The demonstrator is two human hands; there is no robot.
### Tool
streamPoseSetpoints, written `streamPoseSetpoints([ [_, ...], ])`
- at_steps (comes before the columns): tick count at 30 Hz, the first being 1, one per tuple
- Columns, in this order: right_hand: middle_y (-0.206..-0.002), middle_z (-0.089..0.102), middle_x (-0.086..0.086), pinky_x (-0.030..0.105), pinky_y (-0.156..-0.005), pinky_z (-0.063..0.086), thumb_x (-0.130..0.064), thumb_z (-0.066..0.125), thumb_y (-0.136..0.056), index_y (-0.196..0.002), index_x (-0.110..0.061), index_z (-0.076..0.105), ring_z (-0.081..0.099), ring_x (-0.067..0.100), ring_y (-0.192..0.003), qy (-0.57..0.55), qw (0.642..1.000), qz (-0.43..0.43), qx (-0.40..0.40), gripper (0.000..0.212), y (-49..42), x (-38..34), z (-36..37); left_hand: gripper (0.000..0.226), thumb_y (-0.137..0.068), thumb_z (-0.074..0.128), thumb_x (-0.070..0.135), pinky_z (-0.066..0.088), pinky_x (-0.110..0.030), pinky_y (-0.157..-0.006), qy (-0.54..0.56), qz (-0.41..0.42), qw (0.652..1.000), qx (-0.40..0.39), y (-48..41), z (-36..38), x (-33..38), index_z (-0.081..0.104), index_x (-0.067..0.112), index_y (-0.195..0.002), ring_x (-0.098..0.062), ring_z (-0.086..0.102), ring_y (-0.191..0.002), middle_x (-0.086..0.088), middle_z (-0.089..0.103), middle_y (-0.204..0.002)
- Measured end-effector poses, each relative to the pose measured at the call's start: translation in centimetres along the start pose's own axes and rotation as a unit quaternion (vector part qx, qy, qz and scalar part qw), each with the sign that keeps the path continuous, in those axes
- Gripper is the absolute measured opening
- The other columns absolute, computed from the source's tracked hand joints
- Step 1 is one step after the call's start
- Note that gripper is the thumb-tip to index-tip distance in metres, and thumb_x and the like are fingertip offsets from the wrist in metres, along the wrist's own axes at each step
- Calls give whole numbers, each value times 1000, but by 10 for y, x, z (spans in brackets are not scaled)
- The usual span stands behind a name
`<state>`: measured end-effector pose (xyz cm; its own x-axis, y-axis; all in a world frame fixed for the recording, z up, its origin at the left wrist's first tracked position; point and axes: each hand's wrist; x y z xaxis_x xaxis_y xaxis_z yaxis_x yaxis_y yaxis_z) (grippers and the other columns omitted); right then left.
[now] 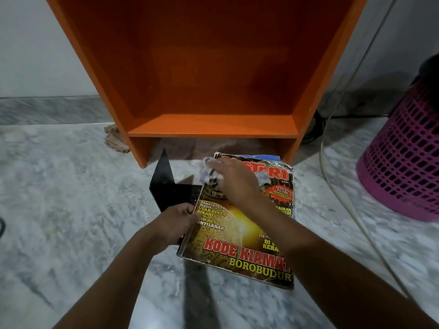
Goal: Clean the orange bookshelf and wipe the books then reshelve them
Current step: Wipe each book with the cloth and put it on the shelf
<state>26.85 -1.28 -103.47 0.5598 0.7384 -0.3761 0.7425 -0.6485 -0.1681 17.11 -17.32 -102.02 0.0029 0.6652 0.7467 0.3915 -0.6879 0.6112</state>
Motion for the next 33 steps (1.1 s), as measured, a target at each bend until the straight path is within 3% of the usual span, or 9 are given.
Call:
streamPoseSetpoints([
  [3, -135, 59, -1, 35, -72, 54, -7, 54, -93, -133, -38, 55, 58, 23, -102, 11, 993, 104, 62, 51, -24, 34, -6, 17, -99, 55, 21, 56, -30, -57, 6, 5, 1000, 0, 2, 2, 4, 60, 6, -104, -24, 72, -84, -13, 73, -99],
  [5, -119, 68, 5, 31, -61, 50, -7, 55, -93, -127, -38, 60, 63, 23, -85, -27, 972, 202, 117, 47, -26, 59, -13, 18, -98, 56, 23, 60, -37, -66, -14, 14, 1000, 8, 1, 3, 6, 61, 6, -102, -28, 71, -91, -15, 72, -100],
  [7, -112, 70, 9, 28, -63, 42, -9, 55, -93, -127, -37, 61, 65, 27, -87, -70, 940, 295, 154, 45, -22, 79, -24, 19, -97, 58, 24, 58, -47, -84, -30, 20, 999, 13, 1, 4, 7, 62, 6, -98, -34, 68, -100, -18, 71, -102],
  [9, -118, 67, 9, 30, -71, 38, -10, 52, -94, -131, -33, 60, 63, 30, -101, -104, 913, 343, 194, 44, -16, 90, -36, 18, -96, 58, 24, 56, -49, -89, -31, 18, 999, 13, 2, 4, 7, 63, 6, -96, -33, 68, -101, -18, 71, -102],
  [13, -135, 55, -1, 32, -80, 42, -9, 56, -92, -136, -27, 54, 53, 23, -115, -78, 922, 266, 271, 47, 14, 69, -55, 19, -98, 55, 22, 59, -39, -76, -24, 16, 1000, 12, 1, 8, 7, 61, 3, -99, -27, 70, -93, -14, 72, -100],
  [18, -143, 50, -5, 30, -85, 45, -12, 59, -92, -140, -30, 49, 47, 18, -118, 3, 991, 80, 110, 53, 43, -4, -17, 17, -100, 53, 21, 56, -31, -57, -8, 3, 1000, -2, 5, 8, 11, 59, 4, -102, -27, 70, -86, -17, 72, -100],
  [21, -142, 50, -4, 34, -82, 49, -12, 56, -91, -141, -34, 47, 47, 21, -118, 24, 980, 166, 111, 55, 44, 25, -7, 16, -100, 54, 21, 56, -35, -63, -2, 6, 1000, -17, 6, 7, 12, 60, 6, -101, -28, 70, -89, -14, 72, -98],
  [26, -113, 69, 8, 31, -68, 43, -14, 52, -92, -127, -27, 62, 62, 29, -91, -138, 882, 406, 193, 39, 32, 106, -49, 18, -100, 53, 22, 57, -38, -67, 7, 1, 1000, -19, 6, 7, 11, 60, 5, -104, -30, 70, -91, -15, 72, -100],
  [33, -128, 60, 0, 36, -84, 51, -13, 58, -92, -138, -26, 54, 59, 21, -108, -149, 921, 215, 290, 48, 44, 41, -86, 14, -102, 50, 17, 54, -40, -76, 51, 6, 999, -15, 3, -1, 29, 54, 5, -95, -31, 64, -90, -18, 66, -102],
])
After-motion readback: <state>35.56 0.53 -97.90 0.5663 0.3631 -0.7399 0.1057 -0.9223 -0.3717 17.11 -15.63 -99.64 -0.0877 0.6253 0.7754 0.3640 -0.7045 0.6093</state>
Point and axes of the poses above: each hand's wrist, its own y-axis away from the middle knuckle, its own z-axis out of the palm, x = y × z
